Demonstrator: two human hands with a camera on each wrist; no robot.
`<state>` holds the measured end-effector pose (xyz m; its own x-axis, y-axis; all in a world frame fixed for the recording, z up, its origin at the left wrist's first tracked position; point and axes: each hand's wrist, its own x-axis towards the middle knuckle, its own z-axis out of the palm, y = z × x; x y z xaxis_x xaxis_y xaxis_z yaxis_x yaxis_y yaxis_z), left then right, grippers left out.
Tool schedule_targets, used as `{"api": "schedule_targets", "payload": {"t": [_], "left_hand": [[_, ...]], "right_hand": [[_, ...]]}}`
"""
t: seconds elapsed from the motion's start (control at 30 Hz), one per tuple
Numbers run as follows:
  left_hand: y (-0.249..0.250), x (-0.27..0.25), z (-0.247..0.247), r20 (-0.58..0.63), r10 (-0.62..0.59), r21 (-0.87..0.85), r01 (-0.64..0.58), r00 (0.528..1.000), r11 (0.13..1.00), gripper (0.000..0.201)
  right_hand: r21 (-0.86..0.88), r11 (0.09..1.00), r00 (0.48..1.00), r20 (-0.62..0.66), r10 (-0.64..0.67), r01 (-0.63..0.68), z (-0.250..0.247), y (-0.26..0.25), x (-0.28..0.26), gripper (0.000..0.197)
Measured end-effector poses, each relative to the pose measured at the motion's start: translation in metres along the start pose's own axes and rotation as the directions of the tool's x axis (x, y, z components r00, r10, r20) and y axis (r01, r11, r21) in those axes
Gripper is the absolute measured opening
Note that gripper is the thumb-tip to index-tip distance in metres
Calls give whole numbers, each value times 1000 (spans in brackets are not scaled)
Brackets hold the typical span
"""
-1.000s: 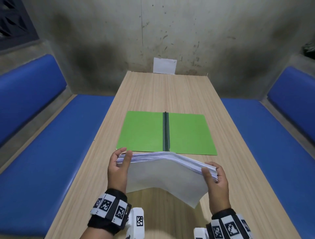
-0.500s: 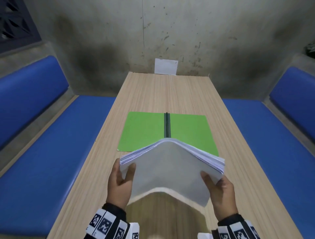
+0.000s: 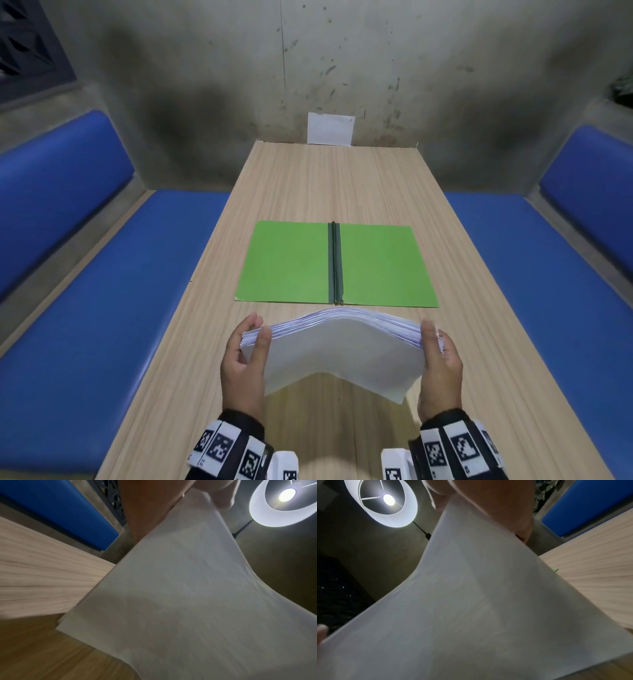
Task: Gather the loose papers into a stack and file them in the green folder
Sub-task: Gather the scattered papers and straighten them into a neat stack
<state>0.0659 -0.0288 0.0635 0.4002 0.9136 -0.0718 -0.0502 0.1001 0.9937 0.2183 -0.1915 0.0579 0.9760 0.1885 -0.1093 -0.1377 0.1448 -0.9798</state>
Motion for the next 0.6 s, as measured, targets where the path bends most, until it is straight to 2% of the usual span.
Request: {"api": "schedule_targets", "payload": {"t": [0.1,0.13,0.17,0.2,0.27,0.37,0.43,0.47,0.53,0.6], "left_hand": [[-2,7,1,-31,-57,13,57,998,998,12],[-2,9,2,-38,-61,13,61,997,998,8],[0,8,3,-30,-50,10,51,998,999,13],[0,8,3,-19,-44,11,44,999,999,26],[-1,8,3,20,-33,43,32,999,999,52],[-7,7,2,43,-5,104,1,999,995,85],[-8,6,2,18,-24,49,23,1000,999,86],[-8,5,3,4,-40,15,40,999,999,80],[-7,4,5,11,-69,-9,69,998,998,89],[-3,5,6,-23,-91,16,91,996,996,95]], "right_hand": [[35,997,997,-33,64,-63,0,-1,6,43],[32,997,997,-36,67,-66,1,-3,5,33],[30,998,998,-15,55,-55,2,-6,3,29],[28,999,1000,11,25,-25,2,-7,2,36],[-47,999,999,48,-12,14,2,-5,-3,62],[-78,997,999,45,7,-4,-5,4,-7,52],[-60,997,999,30,40,-38,-8,7,-8,77],[-53,998,999,20,35,-34,-8,6,-7,80],[6,1000,1000,0,13,-13,-5,-2,-7,69],[56,998,998,-40,41,-39,-1,-8,-4,49]]}}
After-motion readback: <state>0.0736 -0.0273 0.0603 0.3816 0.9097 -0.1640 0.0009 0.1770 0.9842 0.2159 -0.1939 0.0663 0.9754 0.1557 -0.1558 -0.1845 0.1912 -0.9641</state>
